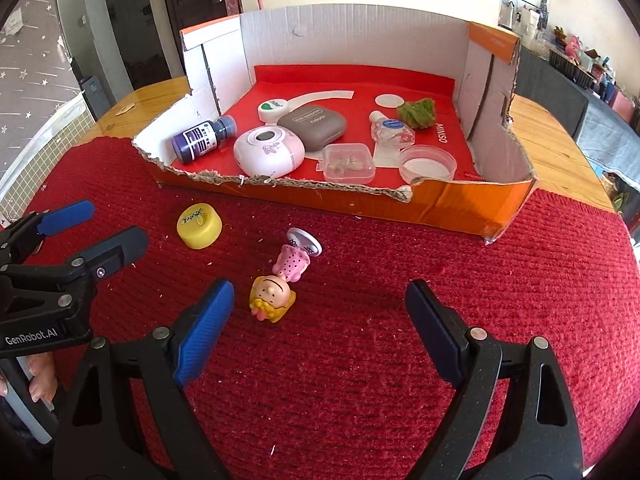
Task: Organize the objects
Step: 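Close the left tool on the yellow cap while the right tool grips the pink doll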
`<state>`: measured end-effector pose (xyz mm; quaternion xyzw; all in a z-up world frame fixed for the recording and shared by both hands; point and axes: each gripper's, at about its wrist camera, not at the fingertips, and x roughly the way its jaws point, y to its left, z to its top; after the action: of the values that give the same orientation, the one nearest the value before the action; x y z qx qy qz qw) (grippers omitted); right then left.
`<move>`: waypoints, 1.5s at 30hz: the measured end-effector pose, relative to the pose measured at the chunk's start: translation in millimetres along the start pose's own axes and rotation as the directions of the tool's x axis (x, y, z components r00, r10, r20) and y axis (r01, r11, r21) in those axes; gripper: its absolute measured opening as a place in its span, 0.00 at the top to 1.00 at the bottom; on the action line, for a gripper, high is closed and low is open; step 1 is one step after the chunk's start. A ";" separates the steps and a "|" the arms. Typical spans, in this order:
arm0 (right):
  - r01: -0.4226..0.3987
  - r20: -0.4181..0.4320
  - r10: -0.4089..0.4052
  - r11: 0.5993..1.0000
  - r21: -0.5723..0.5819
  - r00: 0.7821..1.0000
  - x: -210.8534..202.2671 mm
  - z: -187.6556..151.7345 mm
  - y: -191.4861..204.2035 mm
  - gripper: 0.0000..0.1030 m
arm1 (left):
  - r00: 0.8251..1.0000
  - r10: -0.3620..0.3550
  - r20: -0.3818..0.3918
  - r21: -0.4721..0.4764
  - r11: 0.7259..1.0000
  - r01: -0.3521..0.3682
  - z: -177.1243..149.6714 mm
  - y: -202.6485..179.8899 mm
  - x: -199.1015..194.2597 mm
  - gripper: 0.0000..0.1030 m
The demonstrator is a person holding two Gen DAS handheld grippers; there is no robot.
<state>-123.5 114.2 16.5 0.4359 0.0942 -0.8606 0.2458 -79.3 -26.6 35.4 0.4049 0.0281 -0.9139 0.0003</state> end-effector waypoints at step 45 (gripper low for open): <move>-0.137 -0.006 0.138 0.977 -0.160 0.990 0.6 8.7 -1.7 0.80 | 0.981 -0.177 -0.075 0.159 0.969 0.188 19.3 -36.7 14.8 0.69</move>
<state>-130.8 112.3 21.2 0.4179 0.1321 -0.8324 0.3393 -104.4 9.4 39.3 0.4267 -0.0106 -0.8966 -0.1182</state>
